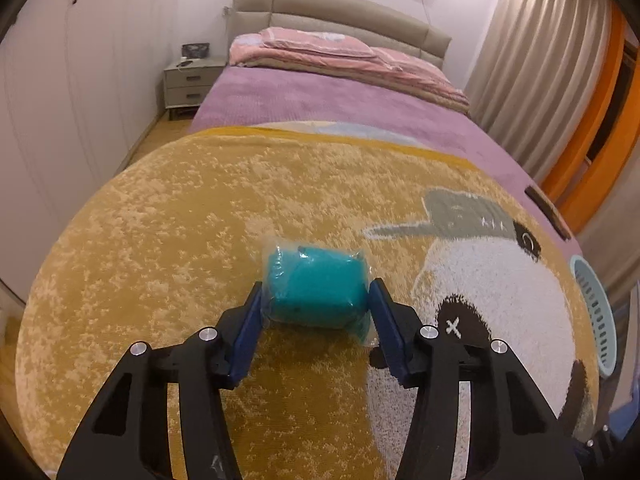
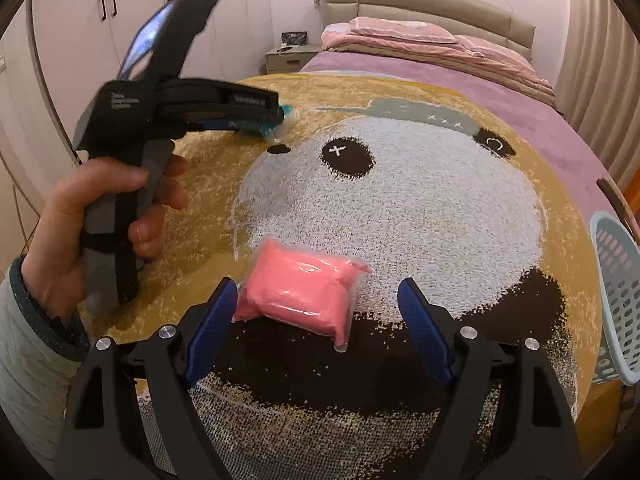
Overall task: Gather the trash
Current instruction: 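Grasp the teal packet with the left tool while the right tool grasps the pink packet, then carry the teal and pink packets over the wastebasket and open both tools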
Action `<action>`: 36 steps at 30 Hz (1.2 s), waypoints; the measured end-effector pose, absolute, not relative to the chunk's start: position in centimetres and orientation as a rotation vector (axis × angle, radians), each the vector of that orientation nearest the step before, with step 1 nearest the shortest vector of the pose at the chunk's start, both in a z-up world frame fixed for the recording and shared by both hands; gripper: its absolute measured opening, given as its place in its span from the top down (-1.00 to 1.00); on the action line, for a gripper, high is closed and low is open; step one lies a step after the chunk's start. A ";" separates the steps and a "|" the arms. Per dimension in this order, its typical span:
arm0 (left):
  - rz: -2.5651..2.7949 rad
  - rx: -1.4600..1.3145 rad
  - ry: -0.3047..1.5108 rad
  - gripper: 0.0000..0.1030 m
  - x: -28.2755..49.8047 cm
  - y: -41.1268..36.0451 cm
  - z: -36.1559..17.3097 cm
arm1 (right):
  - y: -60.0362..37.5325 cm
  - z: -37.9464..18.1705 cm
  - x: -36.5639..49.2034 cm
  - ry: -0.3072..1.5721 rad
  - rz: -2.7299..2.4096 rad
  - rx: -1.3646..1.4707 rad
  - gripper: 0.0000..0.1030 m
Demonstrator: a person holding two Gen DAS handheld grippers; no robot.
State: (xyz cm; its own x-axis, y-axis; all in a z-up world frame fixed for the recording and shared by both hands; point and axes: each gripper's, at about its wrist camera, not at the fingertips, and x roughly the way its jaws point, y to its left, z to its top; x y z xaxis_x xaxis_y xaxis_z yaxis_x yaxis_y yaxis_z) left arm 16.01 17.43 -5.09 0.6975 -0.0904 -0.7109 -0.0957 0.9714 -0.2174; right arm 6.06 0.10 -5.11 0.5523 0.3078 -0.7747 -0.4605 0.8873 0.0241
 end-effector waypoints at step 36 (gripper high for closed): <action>-0.297 -0.150 0.583 0.08 10.3 5.3 3.1 | -13.1 3.2 6.6 0.592 0.177 0.018 0.07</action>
